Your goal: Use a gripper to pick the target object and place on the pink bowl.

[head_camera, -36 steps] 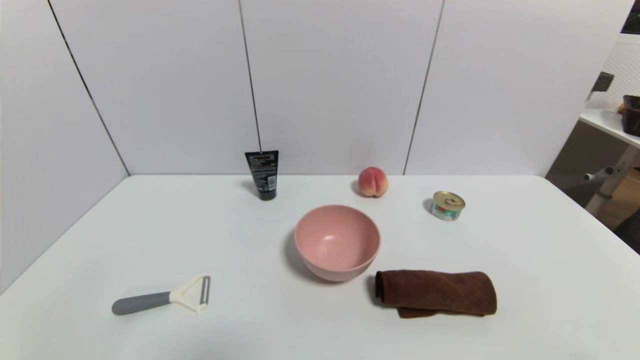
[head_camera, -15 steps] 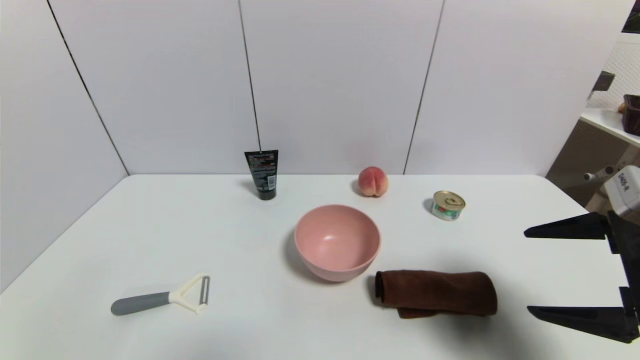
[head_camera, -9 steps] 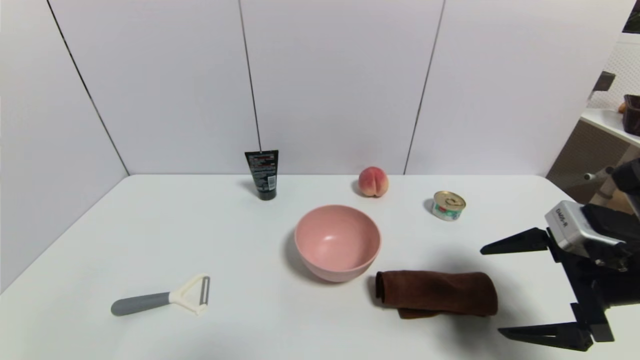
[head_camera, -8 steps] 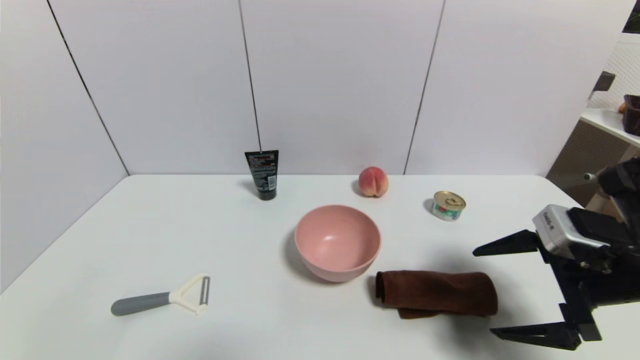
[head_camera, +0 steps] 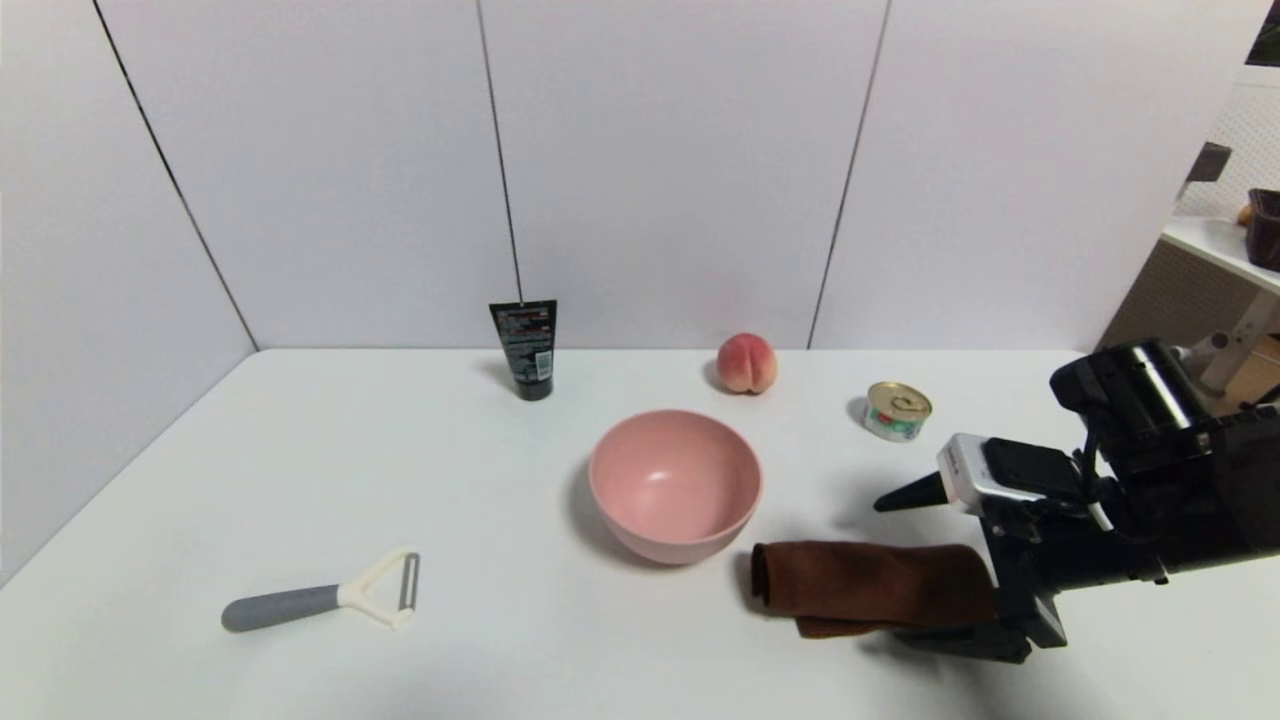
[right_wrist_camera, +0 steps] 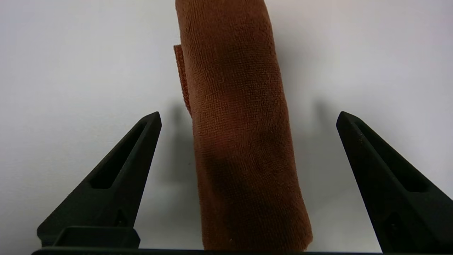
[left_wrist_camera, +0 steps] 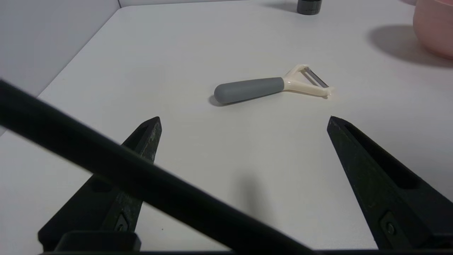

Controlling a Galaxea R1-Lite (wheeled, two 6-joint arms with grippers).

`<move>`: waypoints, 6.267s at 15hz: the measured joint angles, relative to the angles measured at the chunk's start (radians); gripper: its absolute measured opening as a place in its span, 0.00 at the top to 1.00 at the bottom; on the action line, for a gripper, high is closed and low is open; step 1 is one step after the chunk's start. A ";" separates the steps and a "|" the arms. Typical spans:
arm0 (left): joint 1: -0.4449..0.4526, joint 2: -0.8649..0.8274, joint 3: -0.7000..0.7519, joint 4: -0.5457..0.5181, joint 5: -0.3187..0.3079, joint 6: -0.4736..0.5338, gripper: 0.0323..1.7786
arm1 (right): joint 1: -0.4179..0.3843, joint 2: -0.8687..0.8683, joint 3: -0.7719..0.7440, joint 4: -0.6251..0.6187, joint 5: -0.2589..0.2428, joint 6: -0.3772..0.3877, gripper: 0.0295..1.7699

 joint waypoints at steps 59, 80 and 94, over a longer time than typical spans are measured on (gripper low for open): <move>0.000 0.000 0.000 0.000 0.000 0.000 0.05 | 0.361 0.393 -0.701 0.004 -0.091 0.400 0.81; 0.000 0.000 0.000 0.000 0.000 0.000 0.05 | 0.250 0.097 -0.656 0.170 -0.093 0.533 0.10; 0.000 0.000 0.000 0.000 0.000 0.000 0.05 | -0.230 -1.049 0.375 -0.013 -0.511 0.858 0.04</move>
